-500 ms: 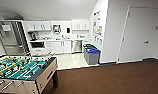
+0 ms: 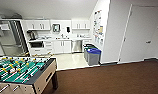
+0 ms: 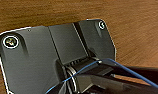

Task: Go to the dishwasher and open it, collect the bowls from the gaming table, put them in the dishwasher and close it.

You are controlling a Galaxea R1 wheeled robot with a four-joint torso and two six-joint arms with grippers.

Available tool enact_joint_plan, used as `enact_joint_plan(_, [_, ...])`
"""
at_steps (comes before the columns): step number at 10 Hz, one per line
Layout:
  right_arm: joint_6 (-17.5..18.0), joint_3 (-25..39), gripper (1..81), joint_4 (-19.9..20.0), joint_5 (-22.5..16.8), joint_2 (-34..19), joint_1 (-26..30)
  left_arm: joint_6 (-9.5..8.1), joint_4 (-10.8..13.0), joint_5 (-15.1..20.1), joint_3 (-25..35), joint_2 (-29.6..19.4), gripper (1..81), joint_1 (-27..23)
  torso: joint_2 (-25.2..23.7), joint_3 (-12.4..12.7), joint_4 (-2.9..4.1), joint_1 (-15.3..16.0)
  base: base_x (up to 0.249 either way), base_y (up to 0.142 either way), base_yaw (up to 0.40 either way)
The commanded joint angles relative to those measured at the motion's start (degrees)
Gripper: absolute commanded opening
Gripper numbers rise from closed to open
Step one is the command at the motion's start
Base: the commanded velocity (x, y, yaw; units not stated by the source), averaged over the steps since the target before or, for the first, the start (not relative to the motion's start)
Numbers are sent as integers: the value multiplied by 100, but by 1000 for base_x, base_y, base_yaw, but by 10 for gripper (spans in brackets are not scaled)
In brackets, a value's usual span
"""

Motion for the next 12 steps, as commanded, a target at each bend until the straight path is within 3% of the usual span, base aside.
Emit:
enact_joint_plan(1, [7,76,811,-26,-294,-47,305,58,55,331,92,-61,811,-355,0,0,0,0,133,0,0])
enact_joint_plan(12, [-36,120,811,-53,-294,-21,331,49,64,332,92,-35,811,-355,2,0,0,2,150,0,0])
